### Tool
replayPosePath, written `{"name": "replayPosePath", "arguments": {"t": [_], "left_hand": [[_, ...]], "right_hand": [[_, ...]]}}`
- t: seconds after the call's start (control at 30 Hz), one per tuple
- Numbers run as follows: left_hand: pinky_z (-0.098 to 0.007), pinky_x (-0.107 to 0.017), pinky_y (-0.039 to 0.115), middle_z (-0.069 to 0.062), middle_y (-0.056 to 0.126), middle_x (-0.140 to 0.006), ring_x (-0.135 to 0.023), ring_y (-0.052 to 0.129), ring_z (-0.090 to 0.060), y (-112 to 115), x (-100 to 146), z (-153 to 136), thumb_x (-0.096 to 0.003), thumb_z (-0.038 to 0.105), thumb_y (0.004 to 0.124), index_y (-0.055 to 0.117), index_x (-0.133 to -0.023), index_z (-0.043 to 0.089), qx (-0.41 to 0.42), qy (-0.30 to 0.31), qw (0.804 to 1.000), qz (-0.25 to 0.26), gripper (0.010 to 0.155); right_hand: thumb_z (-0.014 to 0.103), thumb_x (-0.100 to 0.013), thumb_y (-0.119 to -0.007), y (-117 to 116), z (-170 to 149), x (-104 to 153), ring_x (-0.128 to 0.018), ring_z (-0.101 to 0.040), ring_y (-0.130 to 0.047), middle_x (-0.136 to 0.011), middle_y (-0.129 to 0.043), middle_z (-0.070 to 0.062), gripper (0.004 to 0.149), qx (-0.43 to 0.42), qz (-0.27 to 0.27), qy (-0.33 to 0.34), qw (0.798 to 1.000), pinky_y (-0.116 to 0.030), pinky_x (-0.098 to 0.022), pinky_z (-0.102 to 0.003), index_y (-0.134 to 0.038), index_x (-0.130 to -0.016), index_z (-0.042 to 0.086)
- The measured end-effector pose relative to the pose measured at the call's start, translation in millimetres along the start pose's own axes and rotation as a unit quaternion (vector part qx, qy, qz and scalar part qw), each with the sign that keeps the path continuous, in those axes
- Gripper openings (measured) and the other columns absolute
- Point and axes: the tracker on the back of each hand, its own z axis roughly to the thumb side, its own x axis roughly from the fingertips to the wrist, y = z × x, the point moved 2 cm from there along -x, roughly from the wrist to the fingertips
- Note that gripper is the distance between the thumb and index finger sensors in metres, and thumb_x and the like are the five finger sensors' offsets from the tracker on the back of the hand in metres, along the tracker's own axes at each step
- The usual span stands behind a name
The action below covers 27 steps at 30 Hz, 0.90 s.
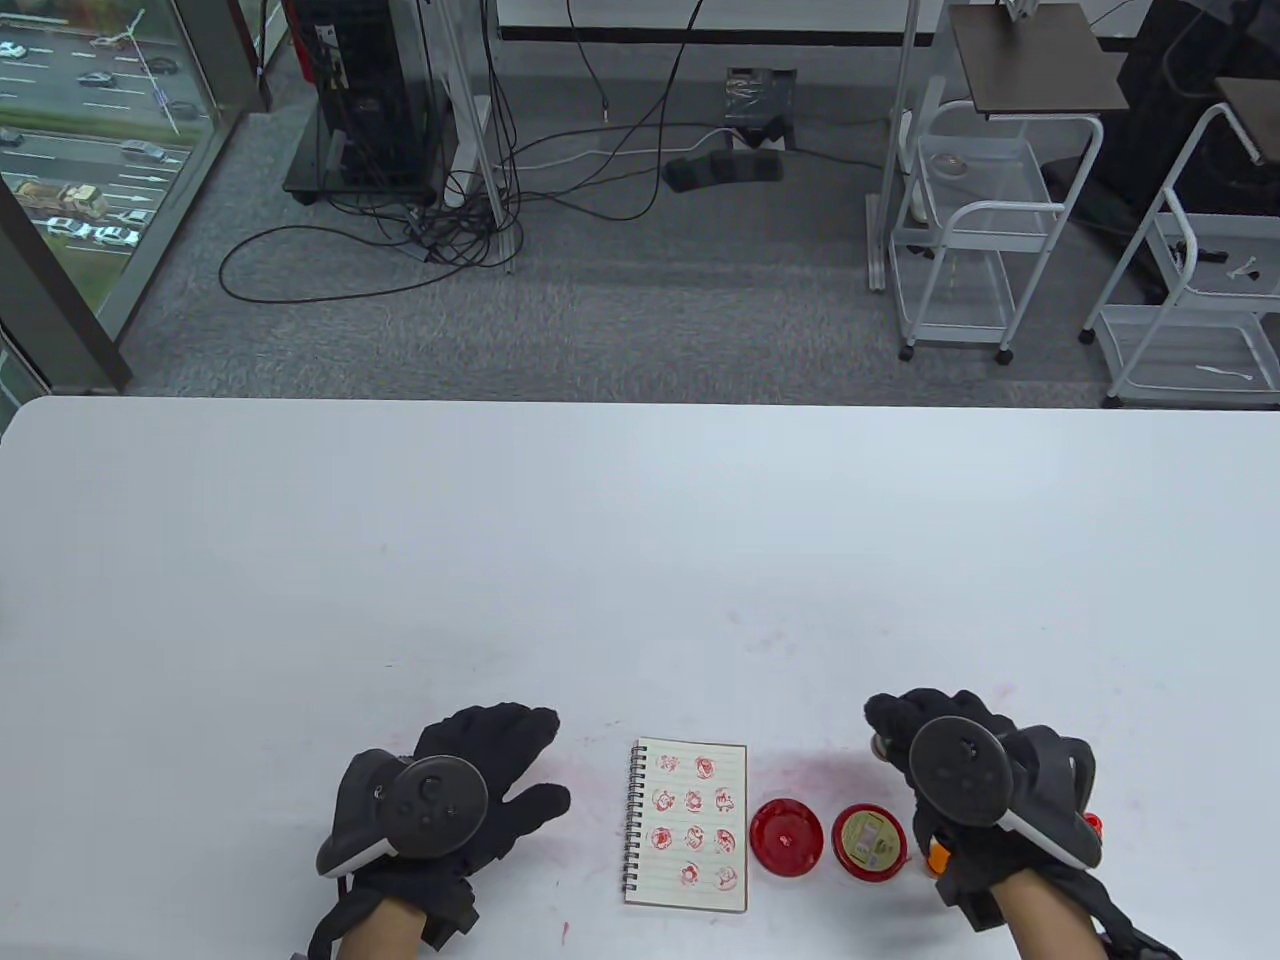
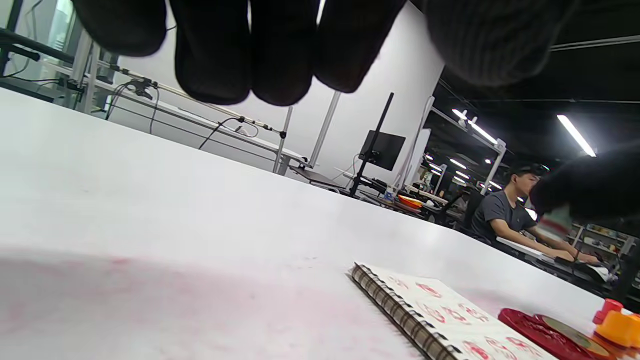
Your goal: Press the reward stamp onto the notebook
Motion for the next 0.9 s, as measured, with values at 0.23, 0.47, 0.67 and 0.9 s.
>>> {"name": "replayPosePath", "arguments": {"t": [0.23,0.47,0.67,0.9], "left_hand": [[-0.065,-0.069,0.067,-0.015,0.075,-0.109,-0.095,0.080,-0.043,1,1,-2,-0.0445,0.063,0.071,0.071,-0.108,0.019,-0.014,-0.010,1.000,-0.011,0.077],[-0.065,-0.069,0.067,-0.017,0.074,-0.110,-0.095,0.080,-0.044,1,1,-3,-0.0447,0.063,0.071,0.071,-0.108,0.019,-0.013,-0.016,1.000,-0.020,0.077],[-0.065,-0.069,0.067,-0.016,0.074,-0.110,-0.095,0.079,-0.044,1,0,-3,-0.0449,0.063,0.070,0.071,-0.108,0.019,-0.016,-0.019,0.999,-0.027,0.077],[-0.065,-0.070,0.066,-0.017,0.071,-0.112,-0.097,0.077,-0.045,0,2,-3,-0.0453,0.064,0.069,0.068,-0.110,0.020,-0.018,-0.022,0.999,-0.023,0.078]], "right_hand": [[0.023,-0.039,-0.087,-44,-37,-9,-0.070,-0.033,-0.091,-0.088,-0.090,-0.005,0.048,0.073,0.061,-0.051,0.994,-0.082,-0.053,-0.048,-0.081,-0.086,0.028],[0.025,-0.039,-0.087,-58,-46,-7,-0.072,-0.034,-0.091,-0.091,-0.088,-0.006,0.051,0.087,0.077,-0.070,0.991,-0.082,-0.053,-0.049,-0.078,-0.089,0.027],[0.029,-0.040,-0.086,-41,-53,6,-0.080,-0.041,-0.087,-0.099,-0.082,-0.008,0.055,0.062,0.053,-0.078,0.994,-0.078,-0.058,-0.055,-0.075,-0.093,0.027],[0.039,-0.045,-0.079,-17,-44,23,-0.091,-0.050,-0.076,-0.108,-0.074,-0.009,0.057,0.003,0.018,-0.056,0.998,-0.068,-0.064,-0.066,-0.068,-0.100,0.029]]}}
